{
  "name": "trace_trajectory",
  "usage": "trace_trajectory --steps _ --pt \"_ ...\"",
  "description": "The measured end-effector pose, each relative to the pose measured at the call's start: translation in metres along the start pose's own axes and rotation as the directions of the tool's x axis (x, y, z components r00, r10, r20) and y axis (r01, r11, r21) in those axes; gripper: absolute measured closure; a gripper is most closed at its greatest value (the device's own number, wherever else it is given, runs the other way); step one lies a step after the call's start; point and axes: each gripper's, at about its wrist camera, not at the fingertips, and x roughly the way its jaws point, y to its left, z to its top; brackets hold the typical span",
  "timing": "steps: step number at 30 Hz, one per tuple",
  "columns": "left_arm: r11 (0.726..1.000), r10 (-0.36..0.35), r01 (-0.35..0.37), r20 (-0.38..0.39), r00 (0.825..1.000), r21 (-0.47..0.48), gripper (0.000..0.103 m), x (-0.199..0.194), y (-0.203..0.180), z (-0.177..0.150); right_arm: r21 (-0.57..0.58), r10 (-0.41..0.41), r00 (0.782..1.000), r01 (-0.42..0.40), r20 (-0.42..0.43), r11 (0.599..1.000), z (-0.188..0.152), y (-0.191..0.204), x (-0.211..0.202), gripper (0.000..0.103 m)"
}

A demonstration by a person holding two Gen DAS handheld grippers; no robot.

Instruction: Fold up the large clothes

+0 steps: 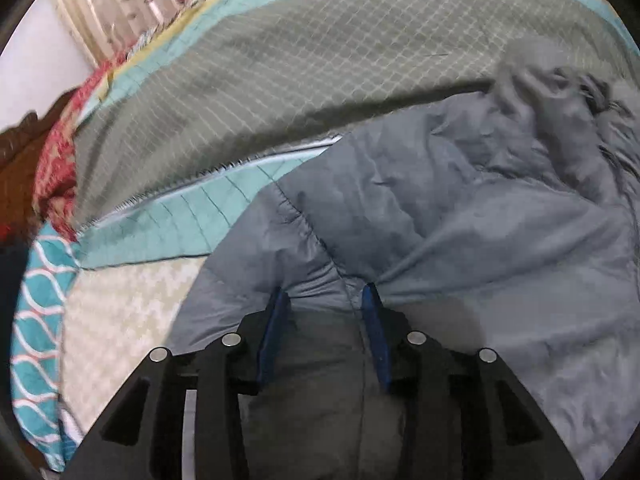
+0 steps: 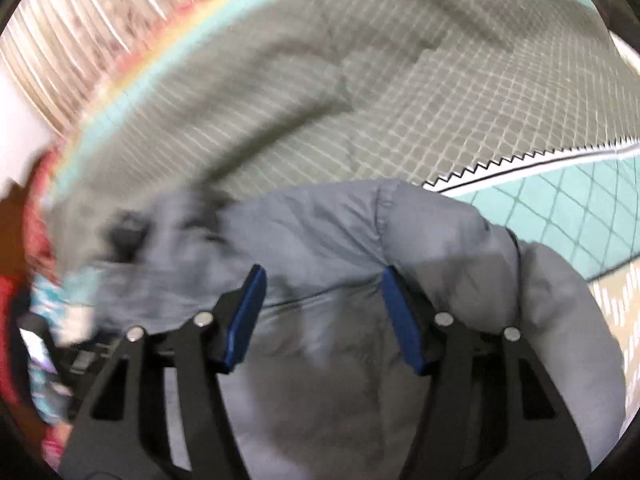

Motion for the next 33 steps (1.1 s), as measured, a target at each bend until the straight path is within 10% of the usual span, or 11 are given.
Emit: trace_trajectory --steps 5,11,16,21,23,25,33 --pt "0.998 -0.064 0.062 0.171 0.983 0.022 0.023 -0.086 0.012 -0.023 -0.149 0.143 0.988 -0.133 0.056 0.980 -0.047 0.023 -0.098 0.045" --pt "0.991 -0.134 0.128 0.256 0.957 0.040 0.024 -0.152 0.010 -0.101 -0.488 0.166 0.986 -0.160 -0.032 0.858 -0.196 0.060 -0.197 0.025" --pt "0.986 -0.159 0.168 0.208 0.965 -0.023 0.024 -0.158 0.012 -0.168 -0.700 0.132 0.984 -0.178 -0.120 0.692 -0.299 0.110 -0.203 0.020" --pt "0.978 -0.159 0.174 0.128 0.979 -0.118 0.024 -0.138 0.020 -0.198 -0.760 0.072 0.992 -0.125 -0.102 0.638 -0.328 0.121 -0.176 0.020" --pt "0.977 -0.157 0.169 0.098 0.983 -0.130 0.024 -0.129 0.019 -0.206 -0.761 -0.013 0.996 -0.058 -0.086 0.646 -0.324 0.119 -0.158 0.038" --pt "0.977 -0.154 0.165 0.089 0.984 -0.136 0.024 -0.123 0.019 -0.212 -0.723 -0.044 0.992 -0.053 -0.114 0.689 -0.311 0.108 -0.151 0.084" --pt "0.990 -0.092 0.101 0.089 0.992 -0.103 0.025 -0.123 0.009 -0.215 -0.474 -0.047 0.986 0.119 0.162 0.872 -0.200 0.018 -0.234 0.094"
